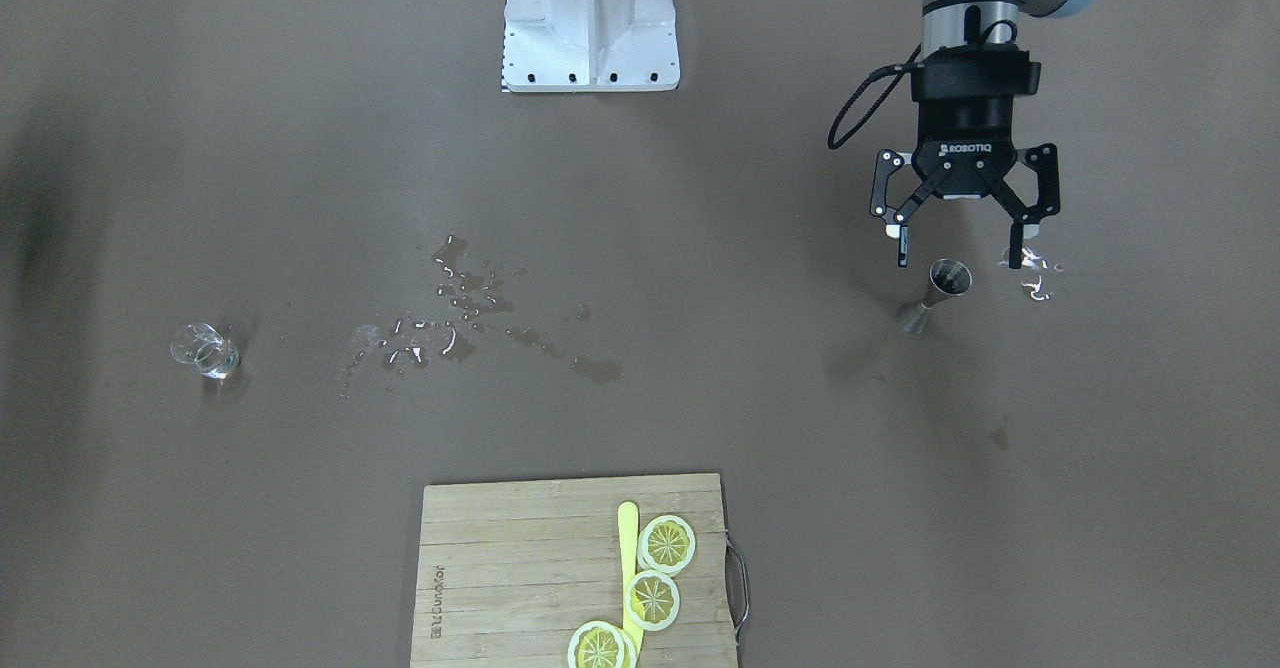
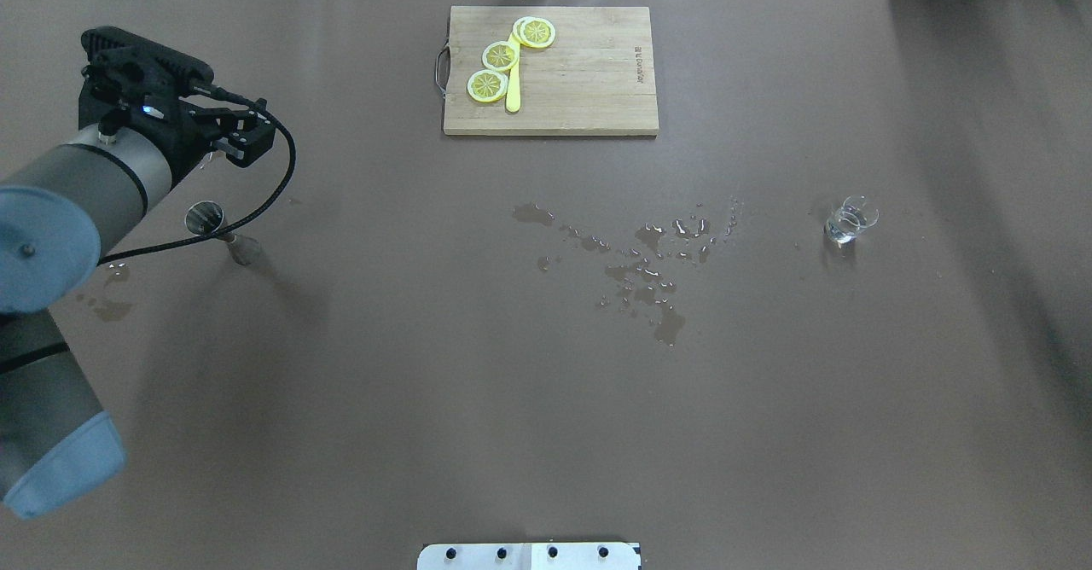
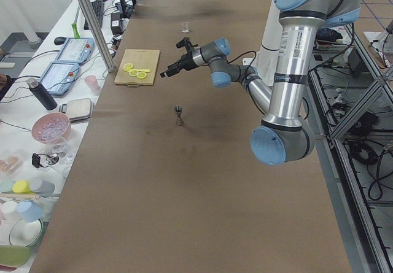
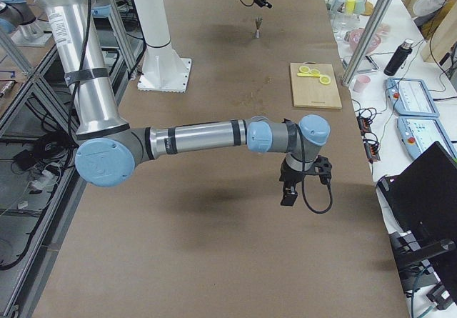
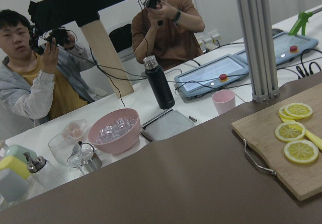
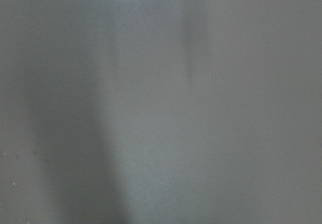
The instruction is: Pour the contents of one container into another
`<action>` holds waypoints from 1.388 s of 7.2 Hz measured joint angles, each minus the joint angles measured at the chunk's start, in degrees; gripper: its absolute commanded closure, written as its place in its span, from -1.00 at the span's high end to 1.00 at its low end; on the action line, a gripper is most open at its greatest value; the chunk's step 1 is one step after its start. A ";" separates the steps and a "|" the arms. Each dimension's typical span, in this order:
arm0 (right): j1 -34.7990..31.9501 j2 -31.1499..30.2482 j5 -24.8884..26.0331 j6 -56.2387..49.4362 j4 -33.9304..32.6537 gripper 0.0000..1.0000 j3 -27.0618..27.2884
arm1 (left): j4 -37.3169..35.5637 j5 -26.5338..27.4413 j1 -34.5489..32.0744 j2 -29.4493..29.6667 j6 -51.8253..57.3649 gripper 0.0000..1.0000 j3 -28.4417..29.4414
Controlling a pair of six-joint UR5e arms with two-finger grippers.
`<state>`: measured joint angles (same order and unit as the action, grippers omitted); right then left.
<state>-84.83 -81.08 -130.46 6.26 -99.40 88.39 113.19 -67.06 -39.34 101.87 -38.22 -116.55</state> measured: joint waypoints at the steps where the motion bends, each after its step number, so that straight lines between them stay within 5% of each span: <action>1: -1.13 -4.32 -1.43 0.06 0.04 0.99 3.33 | -4.23 -7.33 -5.07 2.54 0.04 0.98 2.77; 5: -2.93 -12.32 -2.03 0.10 0.66 0.99 10.64 | -10.68 -38.62 -23.57 6.46 0.54 0.98 17.15; 8: -2.97 -12.30 -1.40 -0.22 0.77 0.99 11.14 | -17.10 -52.18 -30.91 4.22 9.33 0.98 22.49; 10: -2.98 -12.26 -1.25 -0.34 0.78 0.99 11.40 | -16.32 -59.18 -37.91 -4.14 22.19 0.98 23.25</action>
<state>-87.80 -93.35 -131.71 5.92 -98.62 99.79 96.87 -126.24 -77.25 97.73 -16.03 -93.30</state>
